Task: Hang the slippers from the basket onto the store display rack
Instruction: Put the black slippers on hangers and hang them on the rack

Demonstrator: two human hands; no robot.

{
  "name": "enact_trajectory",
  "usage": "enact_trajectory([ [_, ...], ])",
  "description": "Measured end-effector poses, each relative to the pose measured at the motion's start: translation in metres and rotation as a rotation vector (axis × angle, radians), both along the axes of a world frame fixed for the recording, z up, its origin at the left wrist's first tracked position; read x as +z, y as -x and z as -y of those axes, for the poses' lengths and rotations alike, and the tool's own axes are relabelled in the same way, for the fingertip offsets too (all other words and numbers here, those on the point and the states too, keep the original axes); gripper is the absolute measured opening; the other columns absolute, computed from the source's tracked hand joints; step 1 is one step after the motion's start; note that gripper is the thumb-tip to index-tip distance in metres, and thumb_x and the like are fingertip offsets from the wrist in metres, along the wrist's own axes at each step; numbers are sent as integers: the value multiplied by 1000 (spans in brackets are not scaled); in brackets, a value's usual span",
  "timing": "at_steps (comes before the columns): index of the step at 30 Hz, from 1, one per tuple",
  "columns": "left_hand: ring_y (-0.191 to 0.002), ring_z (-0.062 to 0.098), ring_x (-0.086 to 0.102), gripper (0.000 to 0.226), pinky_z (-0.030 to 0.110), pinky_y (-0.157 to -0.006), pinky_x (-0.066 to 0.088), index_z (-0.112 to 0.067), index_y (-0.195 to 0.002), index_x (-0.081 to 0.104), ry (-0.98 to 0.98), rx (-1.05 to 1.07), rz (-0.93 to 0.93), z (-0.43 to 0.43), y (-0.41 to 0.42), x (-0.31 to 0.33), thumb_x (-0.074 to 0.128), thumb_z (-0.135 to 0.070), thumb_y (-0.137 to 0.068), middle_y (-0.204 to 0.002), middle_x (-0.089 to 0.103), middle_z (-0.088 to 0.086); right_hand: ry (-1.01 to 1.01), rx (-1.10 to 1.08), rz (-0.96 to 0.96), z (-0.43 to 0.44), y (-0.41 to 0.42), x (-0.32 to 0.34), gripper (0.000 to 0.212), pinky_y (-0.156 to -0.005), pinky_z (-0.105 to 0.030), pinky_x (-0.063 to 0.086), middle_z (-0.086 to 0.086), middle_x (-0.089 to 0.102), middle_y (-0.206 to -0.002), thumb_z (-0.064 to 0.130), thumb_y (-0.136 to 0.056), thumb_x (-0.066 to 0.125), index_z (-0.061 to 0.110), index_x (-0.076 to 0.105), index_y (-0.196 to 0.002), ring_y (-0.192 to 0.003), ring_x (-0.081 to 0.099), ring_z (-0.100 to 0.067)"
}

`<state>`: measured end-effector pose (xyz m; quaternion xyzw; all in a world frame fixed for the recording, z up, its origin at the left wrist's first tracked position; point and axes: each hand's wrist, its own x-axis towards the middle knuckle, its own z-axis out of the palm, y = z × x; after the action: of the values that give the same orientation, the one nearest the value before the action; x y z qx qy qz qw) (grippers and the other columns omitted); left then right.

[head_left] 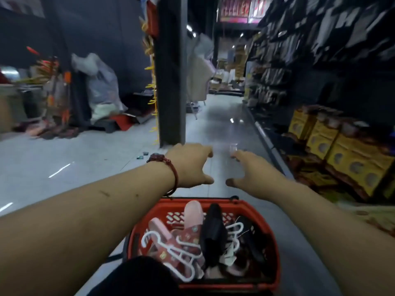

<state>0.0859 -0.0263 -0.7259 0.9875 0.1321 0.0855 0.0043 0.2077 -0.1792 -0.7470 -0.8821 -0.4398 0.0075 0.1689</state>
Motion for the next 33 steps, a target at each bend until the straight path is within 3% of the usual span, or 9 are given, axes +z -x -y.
enact_trajectory([
  [7, -117, 24, 57, 69, 39, -101, 44, -27, -140, 44, 41, 42, -144, -36, 12, -85, 67, -60, -84, -132, 58, 0, 88, 47, -114, -29, -4, -80, 78, -106, -39, 45, -1, 43, -150, 43, -83, 76, 25, 37, -148, -131, 48, -22],
  [12, -118, 23, 57, 69, 38, -100, 45, -28, -139, 46, 102, 15, -216, -44, 1, -146, 68, -60, -82, -133, 58, -1, 117, -5, -173, -21, -23, -143, 74, -100, -34, 46, -7, 56, -136, 43, -75, 82, 21, 49, -138, -121, 55, -25],
  [15, -119, 23, 58, 66, 40, -100, 46, -30, -137, 50, 190, -23, -242, -42, -5, -184, 69, -59, -81, -135, 58, -2, 192, -57, -308, -11, -36, -172, 73, -88, -25, 43, -2, 59, -132, 36, -73, 86, 20, 52, -135, -114, 57, -20],
  [18, -118, 23, 57, 66, 38, -98, 46, -28, -135, 52, 316, -46, -262, -37, -17, -212, 73, -57, -79, -132, 58, -1, 248, -110, -411, -7, -56, -185, 51, -76, -27, 47, -2, 66, -116, 24, -69, 89, 25, 58, -109, -95, 61, -18],
  [21, -117, 21, 55, 69, 35, -98, 47, -23, -138, 52, 465, -93, -221, -33, -41, -220, 76, -52, -79, -133, 54, 0, 264, -156, -427, 0, -74, -188, 51, -78, -25, 50, 1, 65, -108, 17, -69, 89, 22, 61, -111, -93, 61, -17],
  [26, -117, 21, 54, 80, 42, -90, 52, -29, -143, 37, 395, -187, -154, -29, -59, -237, 74, -57, -78, -145, 39, -9, 265, -241, -431, 11, -98, -195, 61, -89, -34, 53, -3, 63, -118, 17, -69, 88, 18, 59, -123, -101, 61, -22],
  [30, -119, 22, 48, 104, 37, -86, 50, -37, -154, 17, 218, -278, -303, -33, -68, -241, 74, -62, -71, -150, 31, -12, 245, -223, -466, 14, -102, -203, 65, -85, -29, 48, 0, 61, -117, 21, -72, 88, 20, 57, -128, -103, 60, -20],
  [33, -108, 22, 53, 93, 34, -74, 49, -32, -147, 27, 196, -252, -324, -32, -72, -245, 77, -53, -71, -134, 37, -6, 229, -156, -403, 8, -99, -205, 61, -87, -28, 47, 1, 59, -118, 20, -70, 89, 20, 62, -124, -107, 58, -19],
])
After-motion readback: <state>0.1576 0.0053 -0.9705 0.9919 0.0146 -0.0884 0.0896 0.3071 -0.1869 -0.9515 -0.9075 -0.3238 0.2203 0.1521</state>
